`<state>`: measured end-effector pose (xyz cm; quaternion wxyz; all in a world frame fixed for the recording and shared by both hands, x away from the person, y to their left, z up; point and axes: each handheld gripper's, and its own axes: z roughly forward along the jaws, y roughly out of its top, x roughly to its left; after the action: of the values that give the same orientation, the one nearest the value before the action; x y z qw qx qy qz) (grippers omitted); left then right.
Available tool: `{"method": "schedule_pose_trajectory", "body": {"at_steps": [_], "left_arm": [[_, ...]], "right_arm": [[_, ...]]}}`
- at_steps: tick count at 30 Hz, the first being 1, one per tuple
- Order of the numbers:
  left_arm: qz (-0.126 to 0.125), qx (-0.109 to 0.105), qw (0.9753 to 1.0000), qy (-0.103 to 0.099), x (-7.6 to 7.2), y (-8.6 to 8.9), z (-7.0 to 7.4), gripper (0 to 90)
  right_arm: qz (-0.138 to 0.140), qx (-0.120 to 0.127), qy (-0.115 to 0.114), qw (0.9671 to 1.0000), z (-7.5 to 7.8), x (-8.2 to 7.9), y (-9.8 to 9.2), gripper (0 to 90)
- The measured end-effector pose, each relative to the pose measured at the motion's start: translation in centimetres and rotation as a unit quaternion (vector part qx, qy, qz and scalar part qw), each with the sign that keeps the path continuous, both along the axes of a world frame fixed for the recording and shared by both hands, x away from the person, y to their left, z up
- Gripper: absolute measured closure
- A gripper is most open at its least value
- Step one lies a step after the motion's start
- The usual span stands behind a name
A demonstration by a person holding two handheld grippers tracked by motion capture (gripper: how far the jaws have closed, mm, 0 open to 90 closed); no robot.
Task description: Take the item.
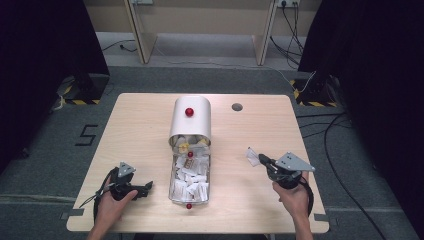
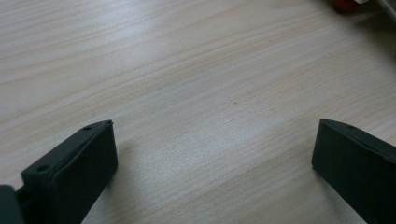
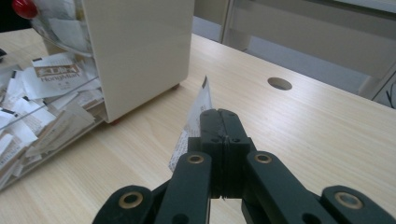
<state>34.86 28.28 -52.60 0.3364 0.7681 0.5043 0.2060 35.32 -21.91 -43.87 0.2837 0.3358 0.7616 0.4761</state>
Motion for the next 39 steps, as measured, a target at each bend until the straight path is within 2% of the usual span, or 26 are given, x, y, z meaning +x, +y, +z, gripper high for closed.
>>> {"method": "schedule_pose_trajectory", "body": {"at_steps": [15,39], "left_arm": [[0.000,0.000,1.0000,0.000,0.0,0.0,0.0,0.0],[0.000,0.000,1.0000,0.000,0.0,0.0,0.0,0.0]], "right_arm": [[-0.030,-0.016,0.024,0.9991,-2.0,1.1,-1.4,90.0],[-0.043,-0.032,0.052,0.9972,-4.1,2.1,-1.7,90.0]]}}
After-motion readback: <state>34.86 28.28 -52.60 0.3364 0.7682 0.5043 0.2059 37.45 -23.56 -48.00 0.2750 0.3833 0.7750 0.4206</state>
